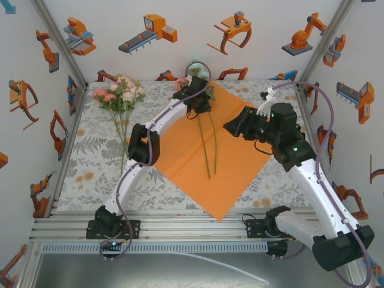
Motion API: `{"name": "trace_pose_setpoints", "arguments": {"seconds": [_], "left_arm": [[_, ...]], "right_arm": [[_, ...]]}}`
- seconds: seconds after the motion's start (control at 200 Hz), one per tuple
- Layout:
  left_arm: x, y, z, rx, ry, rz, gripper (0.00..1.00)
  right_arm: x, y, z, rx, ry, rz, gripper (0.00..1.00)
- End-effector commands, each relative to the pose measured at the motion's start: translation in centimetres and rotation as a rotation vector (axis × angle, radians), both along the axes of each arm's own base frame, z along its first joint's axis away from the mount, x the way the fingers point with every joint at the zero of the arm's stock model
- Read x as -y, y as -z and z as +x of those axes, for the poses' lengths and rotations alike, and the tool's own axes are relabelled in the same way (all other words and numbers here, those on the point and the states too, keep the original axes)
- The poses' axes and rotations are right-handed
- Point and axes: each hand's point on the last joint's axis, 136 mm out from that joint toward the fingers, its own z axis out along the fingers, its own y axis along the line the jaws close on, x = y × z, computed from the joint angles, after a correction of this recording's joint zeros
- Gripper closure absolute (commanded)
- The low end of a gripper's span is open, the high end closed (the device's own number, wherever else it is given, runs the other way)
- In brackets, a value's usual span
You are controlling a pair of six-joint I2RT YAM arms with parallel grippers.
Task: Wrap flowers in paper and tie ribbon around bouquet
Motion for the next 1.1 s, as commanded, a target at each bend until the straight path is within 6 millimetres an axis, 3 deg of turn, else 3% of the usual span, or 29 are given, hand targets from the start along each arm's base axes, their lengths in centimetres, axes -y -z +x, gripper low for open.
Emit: {"name": "trace_pose_setpoints", "arguments": {"seconds": [0.0,0.13,0.285,0.375,0.461,0.586,0.666,0.871,0.976,1.096], "left_arm": [[-0.9,-0.5,0.7,0.02,0.043,0.027,0.94],[-1.9,-1.2,1.0,0.013,0.039,0.031,0.78],[-2.4,-7.5,1.3,0.112,0.06,-0.004,0.74],[-4.0,-11.2,1.1,0.162,0.056,0.02,0.73],[-7.0,-14.3,0.5,0.201,0.036,0.1,0.73],[-14.8,-16.8,-0.3,0.224,-0.063,0.263,0.74],[-20.7,-16.5,-0.7,0.195,-0.144,0.326,0.73],[-35.2,-13.0,-3.2,0.072,-0.402,0.3,0.73],[-40.3,-10.8,-4.3,0.024,-0.512,0.29,0.73],[-43.7,-7.5,-4.7,-0.06,-0.576,0.279,0.71]], "right_arm": [[0.4,0.0,-0.4,0.01,0.014,-0.017,0.45],[0.5,-0.2,-0.3,0.017,0.015,-0.021,0.45],[0.3,-0.2,-0.1,0.016,0.013,-0.019,0.45],[0.3,-0.1,0.1,0.015,0.013,-0.017,0.45],[0.0,-0.2,0.3,0.021,0.004,-0.015,0.45],[0.0,-0.3,0.6,0.023,0.003,-0.023,0.45],[0.0,-0.2,0.7,0.026,0.004,-0.02,0.45],[-0.3,0.6,1.2,0.005,0.012,-0.004,0.45],[-0.6,1.0,1.7,-0.009,0.011,0.003,0.45],[-0.9,1.2,2.3,-0.02,0.012,0.01,0.45]]}}
